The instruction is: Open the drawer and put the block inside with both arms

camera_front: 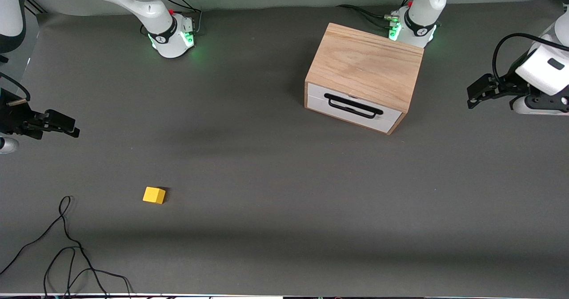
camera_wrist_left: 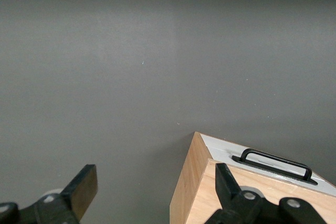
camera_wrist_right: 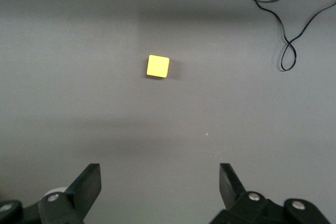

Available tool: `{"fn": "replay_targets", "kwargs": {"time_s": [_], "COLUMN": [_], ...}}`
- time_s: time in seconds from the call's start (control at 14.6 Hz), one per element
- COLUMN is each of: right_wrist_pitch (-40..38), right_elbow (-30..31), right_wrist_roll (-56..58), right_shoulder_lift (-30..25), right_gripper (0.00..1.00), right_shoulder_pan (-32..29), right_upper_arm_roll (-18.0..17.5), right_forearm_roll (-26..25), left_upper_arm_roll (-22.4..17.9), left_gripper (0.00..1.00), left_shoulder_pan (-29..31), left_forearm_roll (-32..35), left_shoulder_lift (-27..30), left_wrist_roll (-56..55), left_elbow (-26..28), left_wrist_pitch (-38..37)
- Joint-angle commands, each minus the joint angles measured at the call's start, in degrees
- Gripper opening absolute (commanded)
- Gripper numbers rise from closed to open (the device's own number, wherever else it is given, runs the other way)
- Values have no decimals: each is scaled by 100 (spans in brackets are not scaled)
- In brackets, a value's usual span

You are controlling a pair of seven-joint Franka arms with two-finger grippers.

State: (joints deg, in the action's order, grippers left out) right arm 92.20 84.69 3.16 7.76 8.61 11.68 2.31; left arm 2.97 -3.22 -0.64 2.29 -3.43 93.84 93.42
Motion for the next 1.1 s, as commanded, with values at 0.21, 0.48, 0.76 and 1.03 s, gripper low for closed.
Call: {"fn": "replay_targets", "kwargs": {"time_s": [0.21,0.48,0.76,1.03], "right_wrist_pitch": [140,438,790,808], "right_elbow": [-40,-75,-84,-93], "right_wrist_roll": [114,114,114,114], "right_shoulder_lift": [155,383,735,841], "right_gripper": [100,100,100,100], "right_shoulder_pan": [10,-8,-8,-8], "right_upper_arm_roll": [19,19,27,19], "right_forearm_roll": [103,103,138,138], "left_upper_arm_roll": [10,10,10,10], "left_gripper": [100,100,100,100], "left_shoulder_pan": [-3,-12,5,-38], "left_forearm_roll": [55,55,55,55], "left_shoulder_lift": [-45,-45,-44,-45], "left_wrist_roll": [53,45,53,27], "left_elbow": [-146,-155,-146,-155], "left_wrist_pitch": [-139,-139,-201,-175]}}
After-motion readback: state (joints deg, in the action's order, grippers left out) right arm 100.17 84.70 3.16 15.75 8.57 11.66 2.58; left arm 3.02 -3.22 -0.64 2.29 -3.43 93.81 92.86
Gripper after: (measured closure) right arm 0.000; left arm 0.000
